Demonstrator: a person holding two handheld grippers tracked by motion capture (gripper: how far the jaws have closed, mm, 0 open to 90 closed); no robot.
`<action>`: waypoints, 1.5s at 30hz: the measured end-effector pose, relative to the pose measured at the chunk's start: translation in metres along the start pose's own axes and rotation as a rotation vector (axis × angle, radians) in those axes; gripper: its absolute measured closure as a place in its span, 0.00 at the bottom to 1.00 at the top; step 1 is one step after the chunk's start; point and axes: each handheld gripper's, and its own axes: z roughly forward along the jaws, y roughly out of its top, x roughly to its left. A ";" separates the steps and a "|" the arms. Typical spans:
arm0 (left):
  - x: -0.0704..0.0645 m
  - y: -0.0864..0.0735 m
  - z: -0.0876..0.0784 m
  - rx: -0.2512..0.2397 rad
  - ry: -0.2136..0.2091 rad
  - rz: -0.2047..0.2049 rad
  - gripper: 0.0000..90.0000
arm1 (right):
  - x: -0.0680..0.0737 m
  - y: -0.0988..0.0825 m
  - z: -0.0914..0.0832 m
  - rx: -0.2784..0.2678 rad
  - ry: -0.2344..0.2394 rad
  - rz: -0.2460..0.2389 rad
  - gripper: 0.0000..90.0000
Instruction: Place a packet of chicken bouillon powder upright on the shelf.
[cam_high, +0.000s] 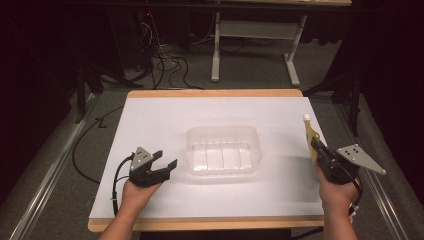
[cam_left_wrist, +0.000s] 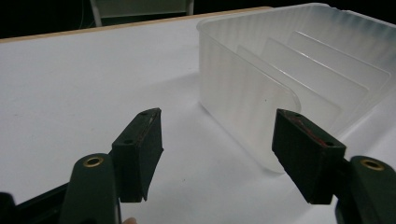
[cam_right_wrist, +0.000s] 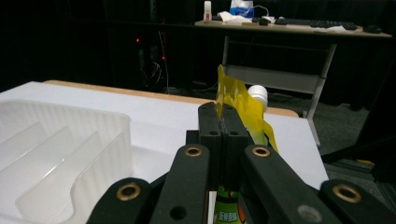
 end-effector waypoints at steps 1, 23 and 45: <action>0.001 -0.001 -0.002 0.002 0.002 0.002 0.38 | 0.000 0.001 0.000 -0.005 -0.001 0.003 1.00; 0.006 -0.010 -0.021 0.003 0.015 -0.010 0.37 | -0.003 0.010 0.021 -0.123 0.048 0.037 1.00; -0.003 0.006 0.006 -0.027 -0.035 0.016 0.38 | -0.001 -0.012 -0.018 -0.064 0.016 0.002 0.97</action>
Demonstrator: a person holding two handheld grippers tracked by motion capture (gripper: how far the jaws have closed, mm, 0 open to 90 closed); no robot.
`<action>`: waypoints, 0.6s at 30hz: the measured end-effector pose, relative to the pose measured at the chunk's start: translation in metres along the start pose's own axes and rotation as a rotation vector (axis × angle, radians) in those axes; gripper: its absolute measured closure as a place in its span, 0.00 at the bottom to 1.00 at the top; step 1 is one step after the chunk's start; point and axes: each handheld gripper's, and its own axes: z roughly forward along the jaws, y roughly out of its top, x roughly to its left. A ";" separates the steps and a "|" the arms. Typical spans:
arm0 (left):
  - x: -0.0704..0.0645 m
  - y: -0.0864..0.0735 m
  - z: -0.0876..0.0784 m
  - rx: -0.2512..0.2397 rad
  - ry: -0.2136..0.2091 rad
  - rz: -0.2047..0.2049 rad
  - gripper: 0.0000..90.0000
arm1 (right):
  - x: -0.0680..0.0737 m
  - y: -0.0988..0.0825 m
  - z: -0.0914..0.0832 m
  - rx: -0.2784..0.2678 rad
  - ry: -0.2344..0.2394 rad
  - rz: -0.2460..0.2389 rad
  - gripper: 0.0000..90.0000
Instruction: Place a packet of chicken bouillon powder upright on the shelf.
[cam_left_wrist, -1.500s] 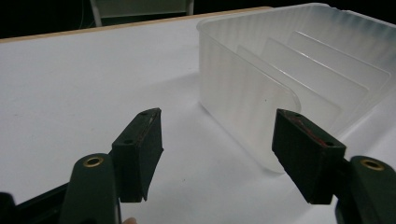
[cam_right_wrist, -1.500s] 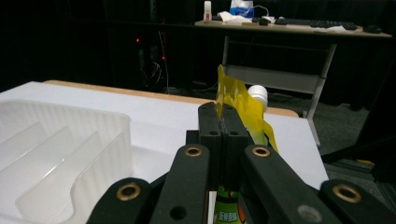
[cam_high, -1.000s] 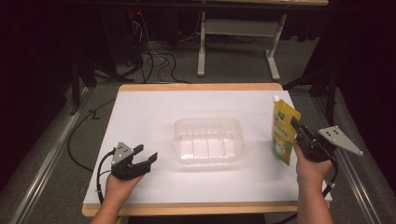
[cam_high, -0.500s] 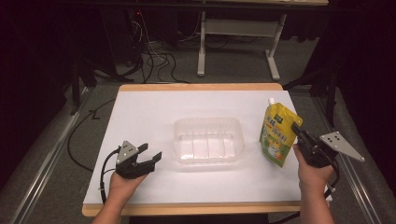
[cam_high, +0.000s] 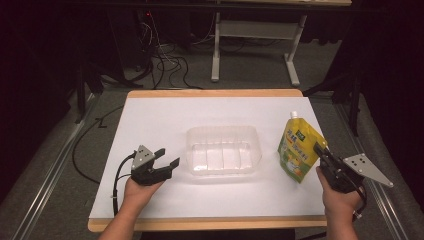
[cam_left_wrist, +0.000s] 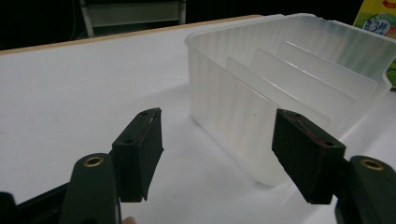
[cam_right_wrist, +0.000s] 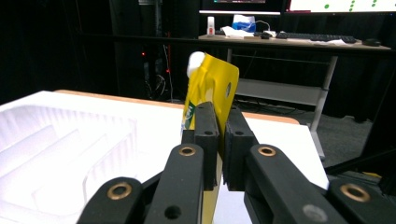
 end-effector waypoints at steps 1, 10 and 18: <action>0.000 0.000 0.000 -0.002 -0.002 -0.001 0.38 | 0.000 -0.001 -0.002 0.005 0.001 0.001 0.97; -0.001 0.002 0.001 -0.001 -0.007 0.006 0.38 | 0.000 -0.006 -0.008 0.023 -0.001 0.001 0.94; -0.001 0.001 0.002 0.006 -0.006 0.008 0.38 | 0.000 -0.009 -0.008 0.040 0.006 0.007 0.88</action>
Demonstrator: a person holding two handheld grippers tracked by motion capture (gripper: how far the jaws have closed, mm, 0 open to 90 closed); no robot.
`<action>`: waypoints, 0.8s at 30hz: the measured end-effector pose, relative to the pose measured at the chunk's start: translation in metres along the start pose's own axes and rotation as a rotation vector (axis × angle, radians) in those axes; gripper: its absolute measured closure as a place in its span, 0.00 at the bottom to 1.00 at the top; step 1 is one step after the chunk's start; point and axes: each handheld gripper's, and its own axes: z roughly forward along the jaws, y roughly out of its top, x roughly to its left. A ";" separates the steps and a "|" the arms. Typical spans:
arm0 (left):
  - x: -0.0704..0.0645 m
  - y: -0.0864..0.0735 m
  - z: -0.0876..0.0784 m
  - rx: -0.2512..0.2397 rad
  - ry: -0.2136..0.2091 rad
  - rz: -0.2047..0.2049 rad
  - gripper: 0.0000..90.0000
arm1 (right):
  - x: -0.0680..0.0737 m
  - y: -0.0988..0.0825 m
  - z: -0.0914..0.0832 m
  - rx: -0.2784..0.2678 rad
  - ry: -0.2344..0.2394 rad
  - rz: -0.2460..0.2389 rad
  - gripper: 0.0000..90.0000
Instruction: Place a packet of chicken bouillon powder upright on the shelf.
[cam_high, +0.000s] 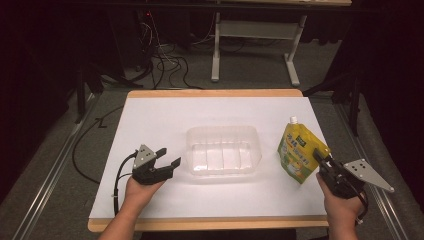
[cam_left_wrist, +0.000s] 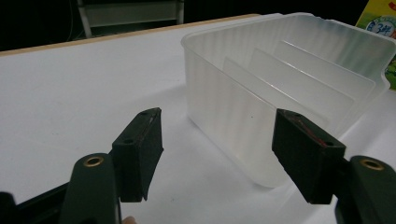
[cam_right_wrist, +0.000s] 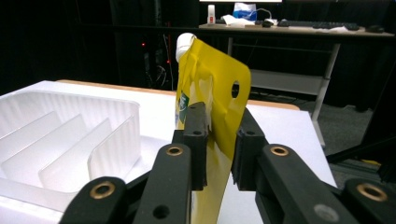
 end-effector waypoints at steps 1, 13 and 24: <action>0.000 0.000 0.000 0.001 0.000 0.000 0.38 | 0.000 0.000 0.000 0.003 0.001 0.004 0.88; 0.000 0.000 0.001 0.003 0.001 0.001 0.38 | -0.002 -0.013 0.016 0.112 0.059 0.057 0.67; -0.001 -0.001 0.001 0.010 0.009 0.012 0.40 | -0.005 -0.022 0.025 0.173 0.091 0.050 0.92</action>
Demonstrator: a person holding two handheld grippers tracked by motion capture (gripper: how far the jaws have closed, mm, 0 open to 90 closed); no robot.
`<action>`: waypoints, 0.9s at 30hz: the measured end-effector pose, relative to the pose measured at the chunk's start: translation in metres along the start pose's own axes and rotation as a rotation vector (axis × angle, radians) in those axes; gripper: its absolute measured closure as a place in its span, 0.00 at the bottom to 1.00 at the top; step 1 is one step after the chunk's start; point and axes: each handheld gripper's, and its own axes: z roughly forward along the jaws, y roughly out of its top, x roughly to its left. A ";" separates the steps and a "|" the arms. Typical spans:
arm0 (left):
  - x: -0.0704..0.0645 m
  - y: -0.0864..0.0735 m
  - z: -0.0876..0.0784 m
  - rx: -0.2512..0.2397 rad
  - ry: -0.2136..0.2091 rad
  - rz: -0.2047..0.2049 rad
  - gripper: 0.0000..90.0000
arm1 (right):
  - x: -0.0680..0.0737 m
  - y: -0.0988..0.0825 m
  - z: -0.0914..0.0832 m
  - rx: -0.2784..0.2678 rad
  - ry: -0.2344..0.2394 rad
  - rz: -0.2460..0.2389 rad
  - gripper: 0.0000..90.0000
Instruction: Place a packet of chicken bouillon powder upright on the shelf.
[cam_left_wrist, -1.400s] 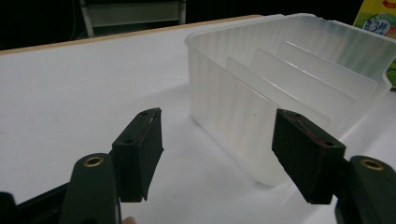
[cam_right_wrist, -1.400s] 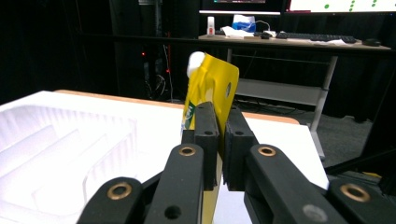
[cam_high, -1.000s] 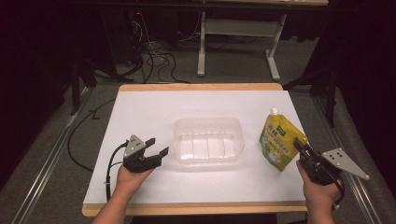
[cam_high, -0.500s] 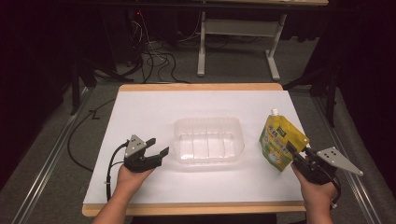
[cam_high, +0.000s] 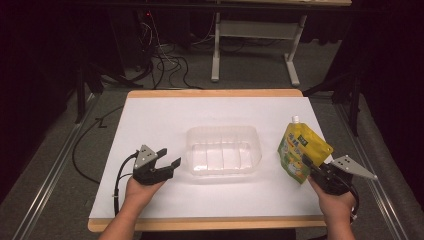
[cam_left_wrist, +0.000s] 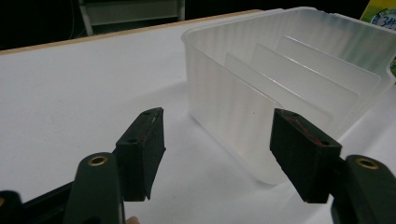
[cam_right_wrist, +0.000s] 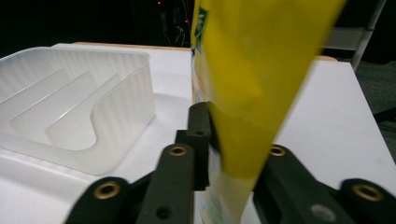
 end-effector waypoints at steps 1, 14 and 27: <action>0.000 0.000 0.000 -0.001 0.001 0.001 0.41 | 0.001 0.000 0.000 -0.002 0.003 -0.003 0.96; -0.002 0.002 0.032 0.021 0.058 -0.011 0.87 | 0.006 0.004 -0.001 -0.017 -0.006 0.025 1.00; -0.008 0.008 0.068 0.035 0.067 -0.020 1.00 | 0.014 0.014 -0.012 -0.082 -0.042 0.022 1.00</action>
